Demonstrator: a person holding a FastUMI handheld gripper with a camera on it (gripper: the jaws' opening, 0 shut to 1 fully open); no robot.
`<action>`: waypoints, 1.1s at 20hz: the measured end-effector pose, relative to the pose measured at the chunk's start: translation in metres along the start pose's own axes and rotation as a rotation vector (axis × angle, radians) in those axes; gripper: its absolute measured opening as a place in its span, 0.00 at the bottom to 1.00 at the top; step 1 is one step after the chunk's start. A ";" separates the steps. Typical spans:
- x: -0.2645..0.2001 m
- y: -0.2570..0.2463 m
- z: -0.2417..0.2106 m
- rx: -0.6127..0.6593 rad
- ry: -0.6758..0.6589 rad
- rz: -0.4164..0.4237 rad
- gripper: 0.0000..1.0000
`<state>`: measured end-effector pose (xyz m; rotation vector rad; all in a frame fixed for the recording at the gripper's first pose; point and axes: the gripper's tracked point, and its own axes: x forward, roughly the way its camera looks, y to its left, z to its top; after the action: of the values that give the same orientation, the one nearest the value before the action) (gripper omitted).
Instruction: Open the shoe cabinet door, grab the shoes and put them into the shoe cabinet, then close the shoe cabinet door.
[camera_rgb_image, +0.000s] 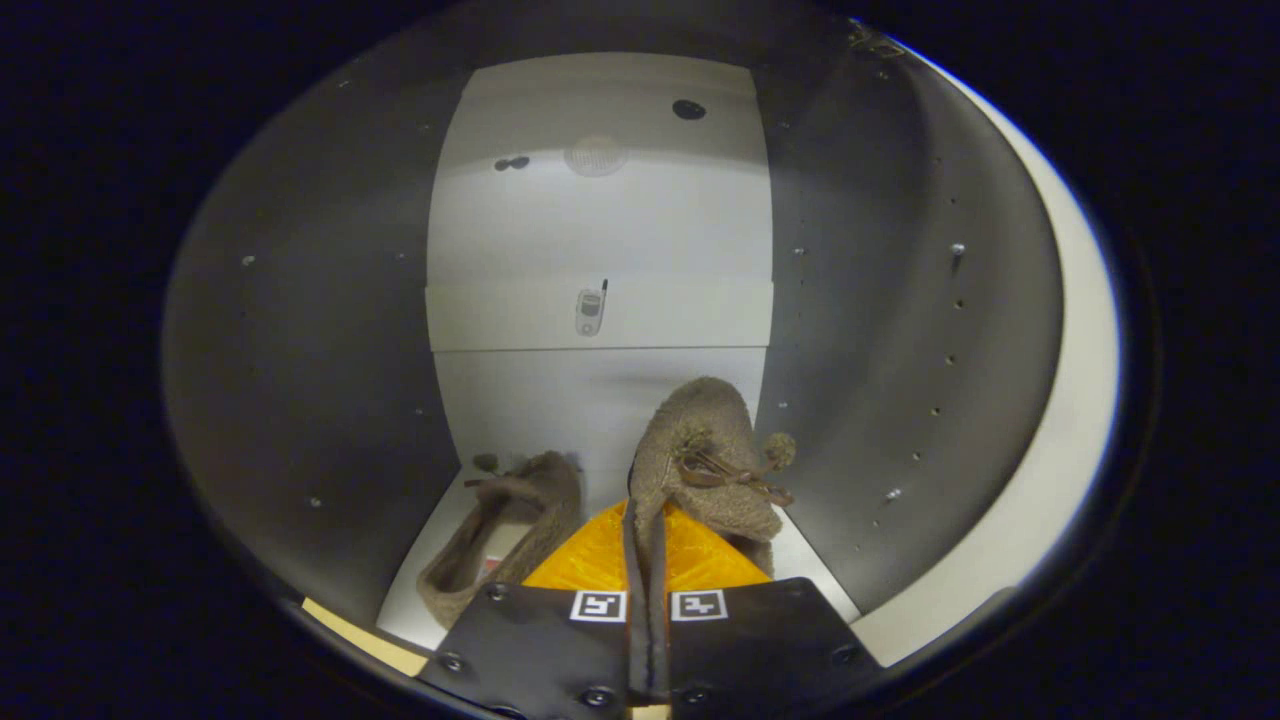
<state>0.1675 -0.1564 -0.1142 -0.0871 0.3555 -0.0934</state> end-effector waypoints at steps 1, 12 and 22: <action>0.007 -0.002 -0.003 0.001 0.014 -0.002 0.02; 0.031 0.007 0.007 0.117 0.006 0.027 0.14; -0.034 0.013 0.023 0.072 -0.073 0.015 0.14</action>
<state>0.1452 -0.1388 -0.0826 -0.0166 0.2796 -0.0873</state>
